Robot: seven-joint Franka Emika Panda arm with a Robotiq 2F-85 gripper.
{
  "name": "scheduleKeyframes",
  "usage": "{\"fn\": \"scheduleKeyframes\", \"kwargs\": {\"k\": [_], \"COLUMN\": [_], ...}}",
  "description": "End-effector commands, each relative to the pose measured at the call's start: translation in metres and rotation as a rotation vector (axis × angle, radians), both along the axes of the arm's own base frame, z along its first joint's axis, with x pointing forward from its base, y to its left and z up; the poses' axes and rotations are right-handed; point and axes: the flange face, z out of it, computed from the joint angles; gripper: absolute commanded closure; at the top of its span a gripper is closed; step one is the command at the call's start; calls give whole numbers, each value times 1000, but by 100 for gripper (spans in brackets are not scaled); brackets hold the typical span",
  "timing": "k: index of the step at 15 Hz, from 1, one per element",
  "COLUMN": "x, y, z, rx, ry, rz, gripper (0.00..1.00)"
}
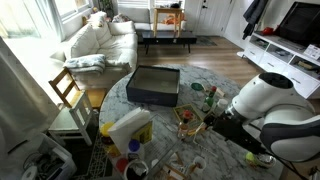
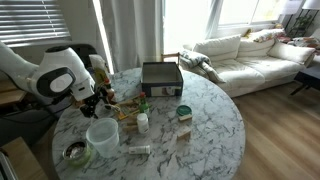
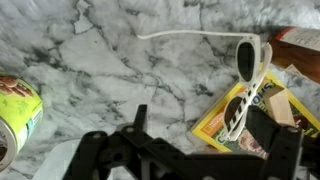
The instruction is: Move the glasses to the left
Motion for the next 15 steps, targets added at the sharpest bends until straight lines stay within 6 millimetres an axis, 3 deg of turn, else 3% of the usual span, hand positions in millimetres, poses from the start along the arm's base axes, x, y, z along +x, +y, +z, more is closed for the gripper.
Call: {"fn": "scheduleKeyframes", "kwargs": {"k": [1,7,9,15], "x": [18,41,50,60], "y": [-15,-16,-13,-28], "z": [-16,-50,-52,-52], "rx": [56,158,203,238], "ry": [-37,-54,-63,-87], "rz": [-87,-222,-248,-297], "gripper": [0,0,1,55]}}
